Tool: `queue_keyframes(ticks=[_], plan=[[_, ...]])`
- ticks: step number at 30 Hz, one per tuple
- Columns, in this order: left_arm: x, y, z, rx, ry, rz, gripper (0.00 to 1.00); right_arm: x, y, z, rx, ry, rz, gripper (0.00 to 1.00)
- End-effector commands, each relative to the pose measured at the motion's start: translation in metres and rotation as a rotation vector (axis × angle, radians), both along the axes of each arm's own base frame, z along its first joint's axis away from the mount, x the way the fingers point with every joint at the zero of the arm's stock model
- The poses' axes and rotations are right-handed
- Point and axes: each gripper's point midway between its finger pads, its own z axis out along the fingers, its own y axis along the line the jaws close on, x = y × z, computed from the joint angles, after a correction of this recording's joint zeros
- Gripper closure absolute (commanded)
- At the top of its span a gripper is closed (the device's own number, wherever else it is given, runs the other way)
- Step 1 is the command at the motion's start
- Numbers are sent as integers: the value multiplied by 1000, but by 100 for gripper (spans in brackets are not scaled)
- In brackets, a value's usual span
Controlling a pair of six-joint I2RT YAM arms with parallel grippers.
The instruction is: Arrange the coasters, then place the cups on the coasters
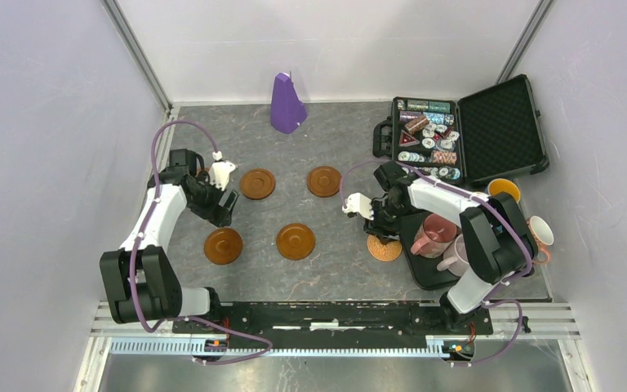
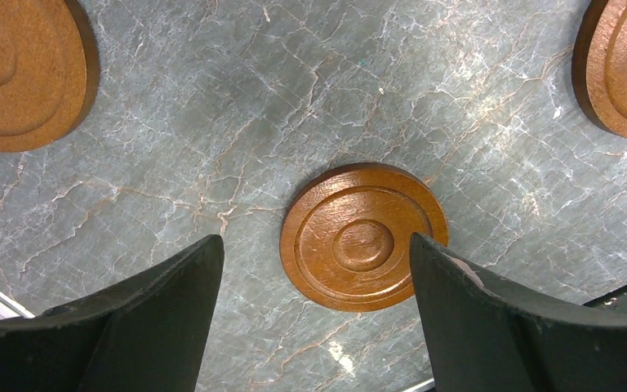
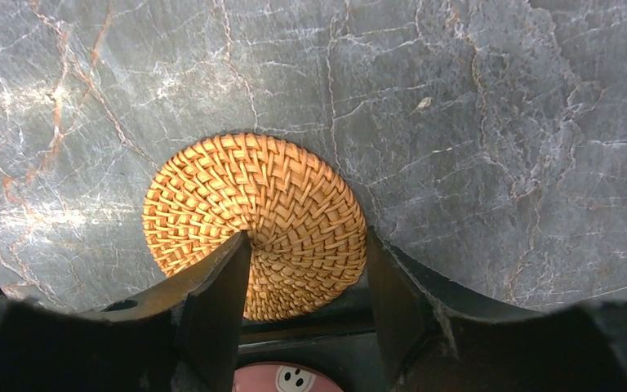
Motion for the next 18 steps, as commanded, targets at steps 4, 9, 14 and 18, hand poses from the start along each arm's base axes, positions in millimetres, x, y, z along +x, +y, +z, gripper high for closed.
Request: queue_keyframes(ticks=[4,9,14,18], plan=[[9,-3,16,-22,-66,36,10,4,34,-8,78,-40,-4,46],[10,-3,19,-25,-73,33,11,-3,53,-11,106,-31,1,47],[8,-5,21,-30,-84,32,11,1,63,-9,125,-25,-20,47],[6,-5,21,-31,-88,27,11,8,69,-6,139,-31,-29,47]])
